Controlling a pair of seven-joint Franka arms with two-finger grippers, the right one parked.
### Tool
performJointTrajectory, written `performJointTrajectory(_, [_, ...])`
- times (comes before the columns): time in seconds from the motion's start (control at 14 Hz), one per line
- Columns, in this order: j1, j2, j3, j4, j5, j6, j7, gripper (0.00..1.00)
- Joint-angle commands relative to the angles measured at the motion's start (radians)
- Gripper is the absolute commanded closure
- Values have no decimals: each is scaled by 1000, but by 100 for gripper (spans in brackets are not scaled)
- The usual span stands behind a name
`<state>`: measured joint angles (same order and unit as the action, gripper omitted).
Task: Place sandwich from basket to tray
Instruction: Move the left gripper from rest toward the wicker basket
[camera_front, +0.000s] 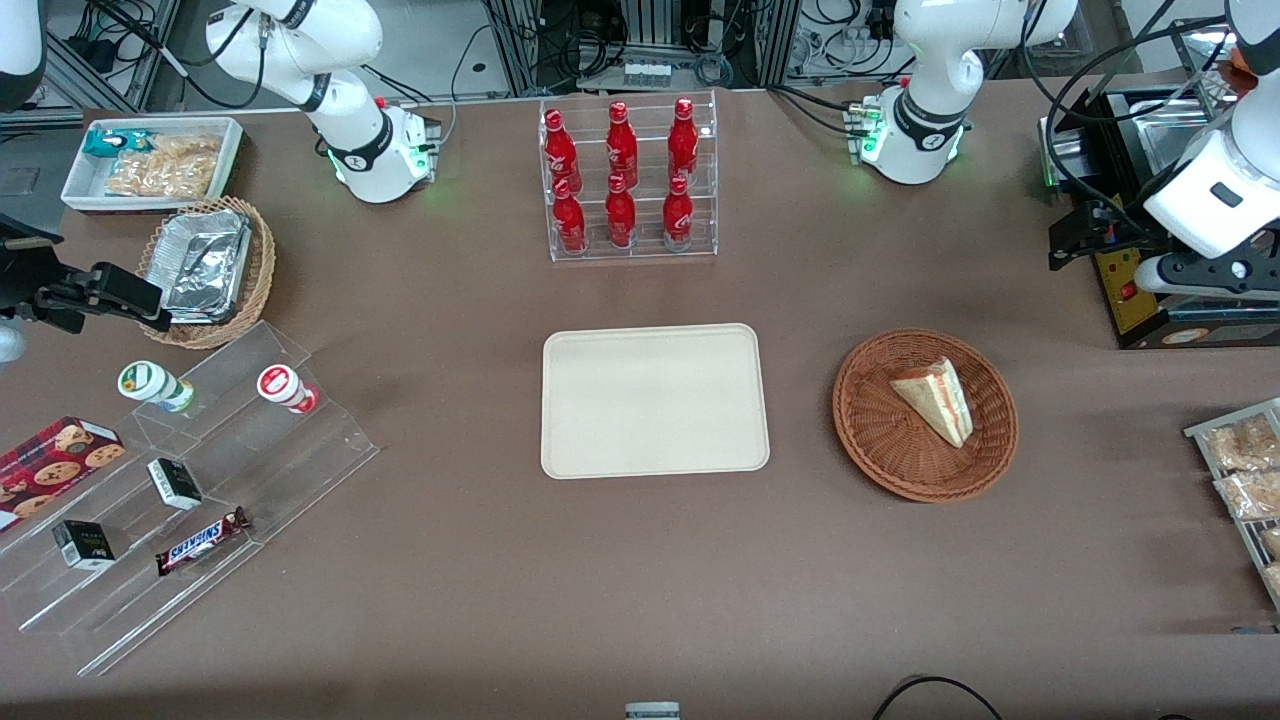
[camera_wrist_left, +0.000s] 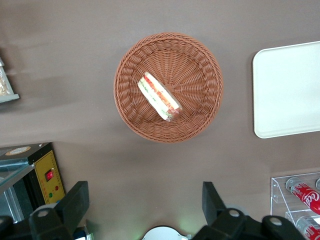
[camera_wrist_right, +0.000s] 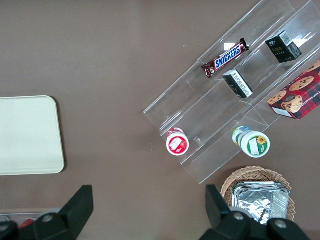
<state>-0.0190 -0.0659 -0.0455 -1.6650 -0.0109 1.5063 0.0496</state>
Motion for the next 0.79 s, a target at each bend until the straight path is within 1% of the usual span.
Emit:
performJointTrajectory(0.0, [-1,-12,4,-22,-21,11,33,0])
performJointTrajectory(0.14, [-3,-3,4,-27,-24,8,33,0])
performJointTrajectory(0.36, [-1,12,6,-90,-24,50,30,0])
performJointTrajectory(0.71, [-3,12,4,-327,-17,268,16,0])
